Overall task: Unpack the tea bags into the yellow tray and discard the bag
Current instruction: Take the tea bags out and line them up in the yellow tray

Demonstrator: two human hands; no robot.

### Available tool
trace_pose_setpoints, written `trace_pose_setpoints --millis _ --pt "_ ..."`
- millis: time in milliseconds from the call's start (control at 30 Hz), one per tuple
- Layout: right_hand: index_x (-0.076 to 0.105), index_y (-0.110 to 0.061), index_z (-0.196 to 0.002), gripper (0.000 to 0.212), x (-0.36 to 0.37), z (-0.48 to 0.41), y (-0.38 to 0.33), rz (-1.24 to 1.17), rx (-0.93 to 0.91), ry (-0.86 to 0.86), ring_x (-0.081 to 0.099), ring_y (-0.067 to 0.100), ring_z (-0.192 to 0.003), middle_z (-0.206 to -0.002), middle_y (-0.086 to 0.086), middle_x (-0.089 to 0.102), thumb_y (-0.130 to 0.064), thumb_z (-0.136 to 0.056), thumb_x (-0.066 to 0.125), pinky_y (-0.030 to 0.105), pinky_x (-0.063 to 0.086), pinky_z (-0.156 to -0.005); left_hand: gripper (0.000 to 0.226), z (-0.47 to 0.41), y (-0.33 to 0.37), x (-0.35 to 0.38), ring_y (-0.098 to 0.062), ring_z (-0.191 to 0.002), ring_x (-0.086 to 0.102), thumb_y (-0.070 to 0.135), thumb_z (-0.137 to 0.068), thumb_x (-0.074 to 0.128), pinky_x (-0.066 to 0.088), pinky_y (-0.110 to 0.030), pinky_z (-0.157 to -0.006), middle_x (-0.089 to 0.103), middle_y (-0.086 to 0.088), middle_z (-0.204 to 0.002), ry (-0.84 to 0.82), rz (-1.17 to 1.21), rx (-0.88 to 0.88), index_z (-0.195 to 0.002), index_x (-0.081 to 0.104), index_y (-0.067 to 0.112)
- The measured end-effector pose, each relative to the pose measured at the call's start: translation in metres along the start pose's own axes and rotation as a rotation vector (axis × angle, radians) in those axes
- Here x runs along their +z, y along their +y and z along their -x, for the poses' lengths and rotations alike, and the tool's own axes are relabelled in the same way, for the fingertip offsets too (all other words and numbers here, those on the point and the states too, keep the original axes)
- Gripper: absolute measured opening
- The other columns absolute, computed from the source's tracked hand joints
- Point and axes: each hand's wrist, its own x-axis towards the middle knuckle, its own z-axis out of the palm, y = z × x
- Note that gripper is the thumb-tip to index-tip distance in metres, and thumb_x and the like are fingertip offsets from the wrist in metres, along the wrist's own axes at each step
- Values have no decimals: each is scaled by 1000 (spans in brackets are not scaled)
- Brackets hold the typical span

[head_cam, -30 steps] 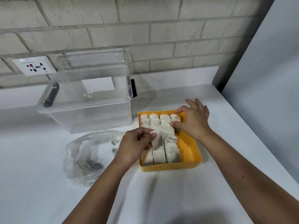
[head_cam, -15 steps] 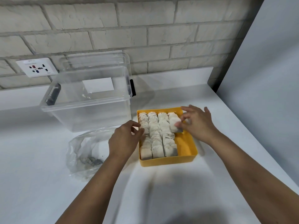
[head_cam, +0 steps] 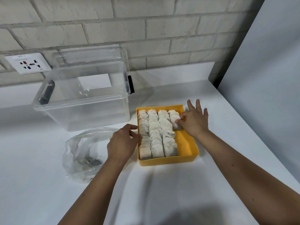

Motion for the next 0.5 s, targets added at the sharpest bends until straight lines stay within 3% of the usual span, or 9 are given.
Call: trace_pose_setpoints --millis 267,500 --pt "65 -30 -120 39 9 -7 -6 149 15 34 6 28 -150 -159 3 26 -54 -91 55 53 7 -118 25 -2 -2 -2 -16 -95 63 34 -90 65 54 -39 -84 69 15 -94 -30 37 11 -115 64 34" --pt "60 -27 -120 37 -9 10 -13 6 -76 193 21 22 -146 -148 -1 43 -46 -88 63 47 11 -118 18 2 -7 -28 -15 -74 67 33 -89 70 57 -40 -71 69 13 -83 -17 223 60 -106 69 34"
